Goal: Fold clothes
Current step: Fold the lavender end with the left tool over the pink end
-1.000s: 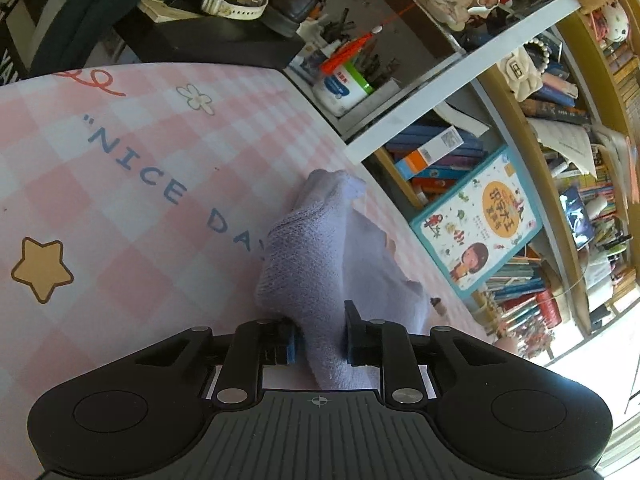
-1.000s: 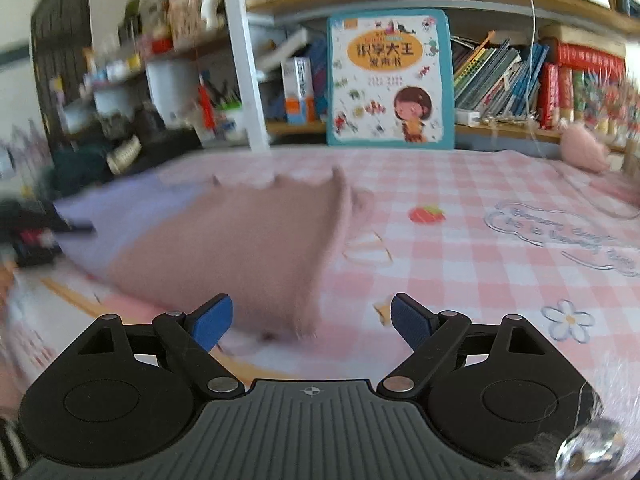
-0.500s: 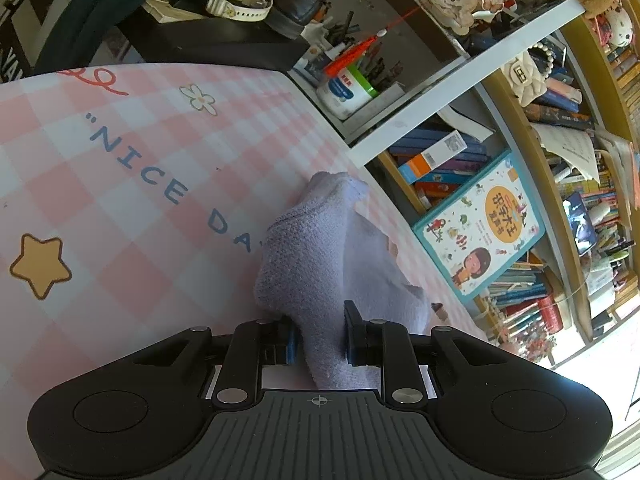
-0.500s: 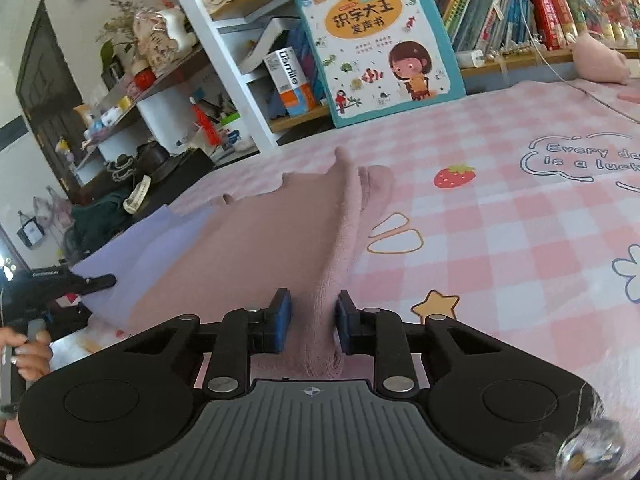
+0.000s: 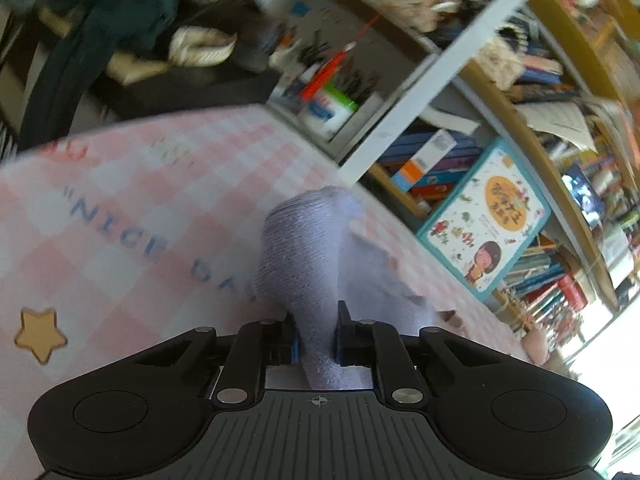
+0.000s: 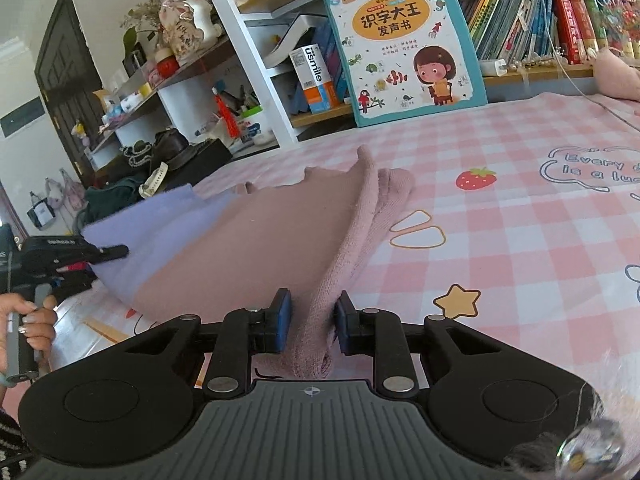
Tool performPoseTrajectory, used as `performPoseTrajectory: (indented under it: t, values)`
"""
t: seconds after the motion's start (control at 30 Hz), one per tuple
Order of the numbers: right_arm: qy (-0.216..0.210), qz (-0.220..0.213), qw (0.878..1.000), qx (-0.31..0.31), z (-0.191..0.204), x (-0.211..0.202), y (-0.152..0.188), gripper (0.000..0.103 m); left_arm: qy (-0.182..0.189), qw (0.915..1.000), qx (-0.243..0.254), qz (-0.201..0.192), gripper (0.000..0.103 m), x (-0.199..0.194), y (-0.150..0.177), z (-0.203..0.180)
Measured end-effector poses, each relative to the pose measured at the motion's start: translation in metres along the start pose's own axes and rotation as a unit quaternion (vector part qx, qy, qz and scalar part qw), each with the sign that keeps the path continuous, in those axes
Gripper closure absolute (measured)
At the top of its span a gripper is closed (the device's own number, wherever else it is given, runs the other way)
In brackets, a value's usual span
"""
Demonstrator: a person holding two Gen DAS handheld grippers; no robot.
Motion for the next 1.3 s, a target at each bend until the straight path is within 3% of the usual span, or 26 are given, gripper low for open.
performPoseTrajectory:
  t: [0.2, 0.37, 0.47, 0.57, 0.67, 0.73, 0.8, 0.93, 1.03, 1.17, 1.3]
  values:
    - [-0.002, -0.001, 1.000, 0.004, -0.002, 0.001, -0.001, 0.082, 0.030, 0.9942, 0.078, -0.067, 0.091, -0.036, -0.012, -0.060]
    - [-0.005, -0.002, 1.000, 0.008, -0.003, 0.000, -0.002, 0.082, 0.064, 0.9758, 0.178, -0.109, 0.091, -0.056, 0.002, -0.126]
    - [-0.007, -0.002, 1.000, 0.010, -0.004, 0.000, -0.002, 0.082, 0.075, 0.9548, 0.262, -0.118, 0.090, -0.059, 0.032, -0.166]
    - [-0.007, -0.003, 1.000, 0.011, -0.004, 0.000, -0.002, 0.081, 0.079, 0.9192, 0.371, -0.105, 0.084, -0.055, 0.079, -0.203]
    - [-0.008, -0.003, 1.000, 0.013, -0.004, 0.000, -0.003, 0.081, 0.082, 0.8816, 0.460, -0.066, 0.077, -0.041, 0.127, -0.224]
    - [-0.009, -0.004, 1.000, 0.015, -0.005, 0.000, -0.003, 0.081, 0.075, 0.8674, 0.489, -0.049, 0.073, -0.032, 0.149, -0.226]
    - [-0.010, -0.004, 1.000, 0.016, -0.005, 0.000, -0.002, 0.081, 0.075, 0.8654, 0.494, -0.043, 0.066, -0.029, 0.155, -0.225]
    - [-0.012, -0.004, 1.000, 0.020, -0.005, 0.000, -0.002, 0.081, 0.110, 0.8669, 0.486, -0.013, 0.038, -0.032, 0.156, -0.221]
    - [-0.011, -0.008, 1.000, 0.024, -0.006, -0.001, -0.002, 0.076, 0.123, 0.8664, 0.484, -0.018, 0.036, -0.039, 0.153, -0.215]
    - [-0.001, -0.025, 0.999, 0.032, -0.008, -0.007, -0.003, 0.053, 0.169, 0.8819, 0.438, -0.044, 0.035, -0.059, 0.128, -0.204]
    - [-0.001, -0.038, 0.997, 0.061, -0.018, -0.018, -0.003, 0.046, 0.181, 0.8953, 0.399, -0.083, 0.023, -0.077, 0.093, -0.189]
Point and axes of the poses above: each gripper's, at about its wrist camera, not at the fingertips, and x roughly the way its jaws point, z to its left, y to its underside, the point moved 3 cm from there along x, roughly the way its jaws point, and after that the axes turned 10 degrees about -y, right-handed, at the moved point
